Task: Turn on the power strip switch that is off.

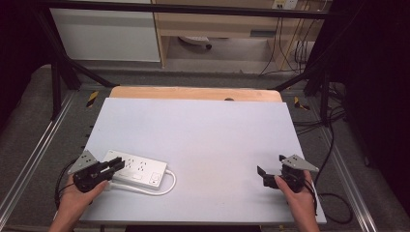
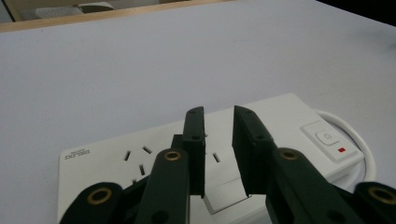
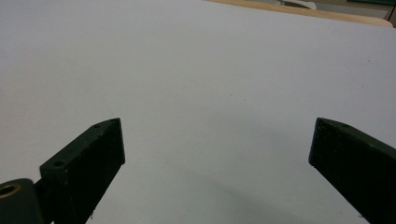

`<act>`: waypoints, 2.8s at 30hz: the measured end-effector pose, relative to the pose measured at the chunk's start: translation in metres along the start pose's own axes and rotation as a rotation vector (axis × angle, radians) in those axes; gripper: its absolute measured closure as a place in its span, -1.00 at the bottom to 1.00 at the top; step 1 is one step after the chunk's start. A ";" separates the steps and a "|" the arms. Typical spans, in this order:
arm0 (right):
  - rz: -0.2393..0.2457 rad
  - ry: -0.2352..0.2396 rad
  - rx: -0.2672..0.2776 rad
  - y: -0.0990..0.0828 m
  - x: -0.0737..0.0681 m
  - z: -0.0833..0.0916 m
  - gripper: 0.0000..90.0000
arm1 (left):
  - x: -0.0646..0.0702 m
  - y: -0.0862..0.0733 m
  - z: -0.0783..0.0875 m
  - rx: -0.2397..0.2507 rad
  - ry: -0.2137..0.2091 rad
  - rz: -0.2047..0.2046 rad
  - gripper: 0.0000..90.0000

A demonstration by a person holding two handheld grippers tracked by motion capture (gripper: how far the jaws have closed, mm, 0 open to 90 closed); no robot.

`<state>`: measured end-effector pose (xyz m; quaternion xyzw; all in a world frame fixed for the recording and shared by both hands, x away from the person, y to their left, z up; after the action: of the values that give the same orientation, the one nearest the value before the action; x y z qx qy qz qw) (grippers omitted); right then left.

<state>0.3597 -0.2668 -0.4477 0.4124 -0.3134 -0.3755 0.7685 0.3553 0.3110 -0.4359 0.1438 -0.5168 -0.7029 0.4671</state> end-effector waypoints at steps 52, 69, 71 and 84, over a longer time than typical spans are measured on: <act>0.002 -0.001 -0.001 0.000 0.000 0.000 -0.91 | 0.008 0.011 0.011 0.195 -0.020 -0.005 -0.87; 0.000 0.001 -0.001 0.000 -0.001 0.000 -0.92 | -0.003 0.009 0.023 0.256 -0.006 -0.002 -0.88; 0.000 0.001 -0.001 0.000 -0.001 0.000 -0.92 | -0.006 0.008 0.024 0.261 0.001 0.000 -0.88; 0.001 0.004 -0.013 -0.001 -0.001 -0.002 -0.92 | -0.021 -0.001 0.030 0.259 0.029 0.044 -0.88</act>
<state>0.3603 -0.2661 -0.4500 0.4080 -0.3097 -0.3762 0.7721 0.3450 0.3457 -0.4301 0.2016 -0.5996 -0.6177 0.4673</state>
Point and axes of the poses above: each handheld gripper's, and its own axes: z roughly backward along the jaws, y roughly out of its top, x roughly to its right, the point moved 2 cm from there along -z, roughly forward along the jaws, and after that the axes turned 13 degrees about z, right-handed, at the moved point
